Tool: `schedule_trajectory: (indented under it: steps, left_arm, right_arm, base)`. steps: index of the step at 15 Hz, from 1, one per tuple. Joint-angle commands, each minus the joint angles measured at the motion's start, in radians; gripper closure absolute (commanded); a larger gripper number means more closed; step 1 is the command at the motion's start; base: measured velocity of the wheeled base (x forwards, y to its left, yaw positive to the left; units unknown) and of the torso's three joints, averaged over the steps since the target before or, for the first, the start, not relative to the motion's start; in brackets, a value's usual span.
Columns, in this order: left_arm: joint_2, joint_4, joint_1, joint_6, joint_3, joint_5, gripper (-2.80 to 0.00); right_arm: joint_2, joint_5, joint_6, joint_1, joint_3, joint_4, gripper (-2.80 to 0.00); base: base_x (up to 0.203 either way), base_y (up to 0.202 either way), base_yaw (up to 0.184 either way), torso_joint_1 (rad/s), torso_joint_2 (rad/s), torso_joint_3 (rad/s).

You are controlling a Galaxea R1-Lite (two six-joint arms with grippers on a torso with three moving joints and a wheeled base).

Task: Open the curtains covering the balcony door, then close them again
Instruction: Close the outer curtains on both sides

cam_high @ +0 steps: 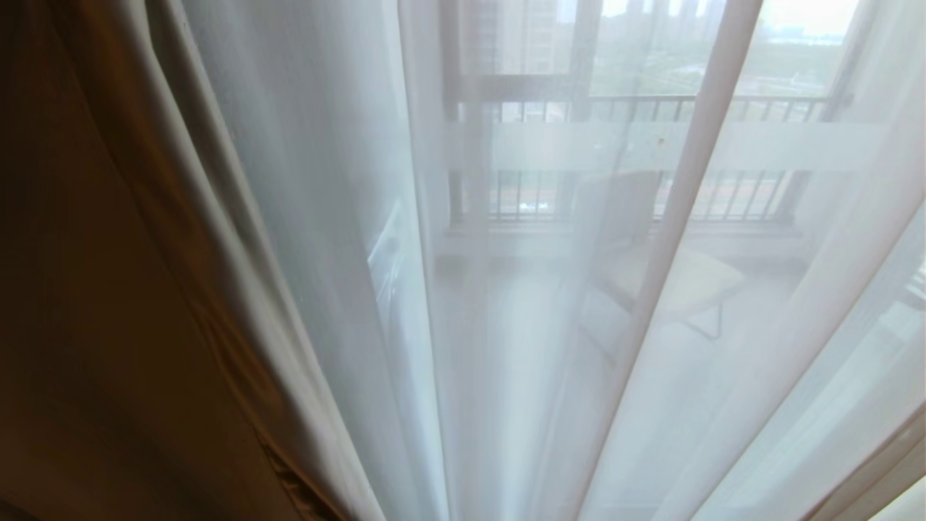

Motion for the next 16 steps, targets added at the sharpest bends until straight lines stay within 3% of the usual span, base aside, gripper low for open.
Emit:
schedule_trajectory:
  steps: [1, 8, 16]
  left_arm:
    - [-0.026, 0.010, 0.059, -0.002, -0.001, 0.000, 0.00]
    - [-0.064, 0.016, 0.306, -0.008, 0.007, -0.001, 0.00]
    - [-0.079, 0.021, 0.339, -0.006, 0.011, -0.001, 0.00]
  right_arm:
    - [0.000, 0.001, -0.001, 0.000, 0.000, 0.000, 0.00]
    - [0.000, 0.001, -0.001, 0.000, 0.000, 0.000, 0.00]
    - [0.000, 0.001, -0.001, 0.000, 0.000, 0.000, 0.00]
  base:
    - [0.000, 0.000, 0.000, 0.000, 0.00, 0.000]
    - [0.000, 0.000, 0.000, 0.000, 0.00, 0.000]
    - [0.000, 0.000, 0.000, 0.000, 0.00, 0.000]
